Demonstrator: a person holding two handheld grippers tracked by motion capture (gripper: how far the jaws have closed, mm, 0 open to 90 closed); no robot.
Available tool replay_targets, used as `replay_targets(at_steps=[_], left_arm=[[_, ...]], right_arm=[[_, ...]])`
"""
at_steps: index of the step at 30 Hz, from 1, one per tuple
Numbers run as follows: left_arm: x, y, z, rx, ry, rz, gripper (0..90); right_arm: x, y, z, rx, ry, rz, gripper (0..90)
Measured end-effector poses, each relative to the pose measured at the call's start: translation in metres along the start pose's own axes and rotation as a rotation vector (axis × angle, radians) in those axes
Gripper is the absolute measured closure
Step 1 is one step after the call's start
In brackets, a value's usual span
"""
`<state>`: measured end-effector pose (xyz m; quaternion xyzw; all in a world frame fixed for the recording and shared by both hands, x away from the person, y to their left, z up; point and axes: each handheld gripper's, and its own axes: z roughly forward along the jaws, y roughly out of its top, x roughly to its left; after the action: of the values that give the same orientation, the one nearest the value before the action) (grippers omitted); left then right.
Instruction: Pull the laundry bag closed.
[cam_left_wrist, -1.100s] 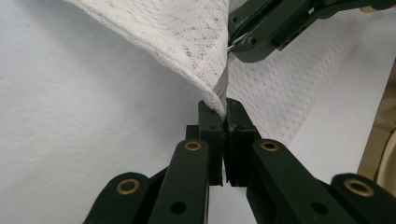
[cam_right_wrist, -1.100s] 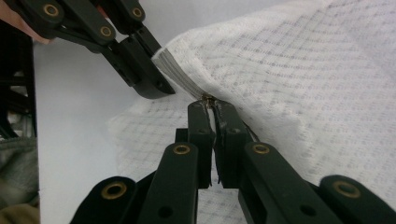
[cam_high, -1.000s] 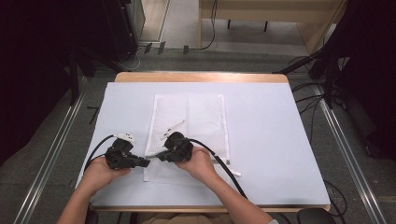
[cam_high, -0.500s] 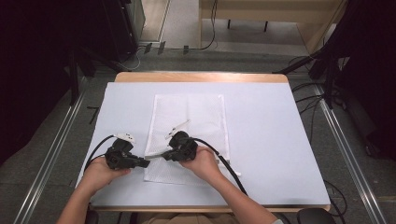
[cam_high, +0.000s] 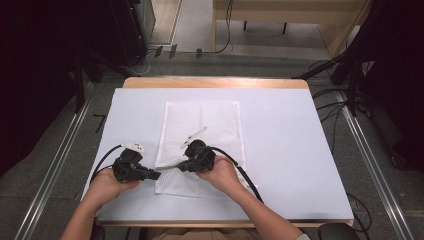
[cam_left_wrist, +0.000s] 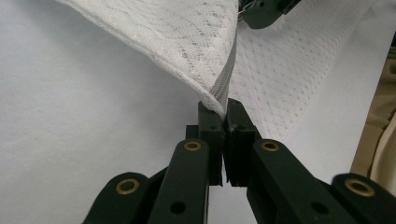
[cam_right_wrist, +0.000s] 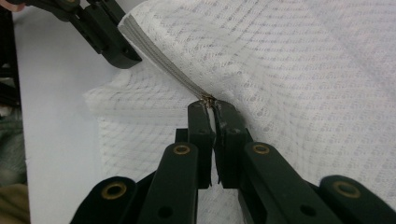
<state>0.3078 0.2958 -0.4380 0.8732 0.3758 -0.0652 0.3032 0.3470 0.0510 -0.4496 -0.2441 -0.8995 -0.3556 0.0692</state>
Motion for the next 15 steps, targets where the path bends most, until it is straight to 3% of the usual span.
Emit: replay_targets(at_steps=[9, 15], left_arm=[[-0.0015, 0.0005, 0.0006, 0.006, -0.009, 0.01, 88.2], [-0.0015, 0.0003, 0.0004, 0.006, -0.015, 0.008, 88.2]], right_arm=[[-0.001, -0.0023, -0.0046, 0.005, -0.01, -0.012, 88.4], [-0.0055, -0.0063, -0.0092, 0.011, -0.016, 0.011, 88.4]])
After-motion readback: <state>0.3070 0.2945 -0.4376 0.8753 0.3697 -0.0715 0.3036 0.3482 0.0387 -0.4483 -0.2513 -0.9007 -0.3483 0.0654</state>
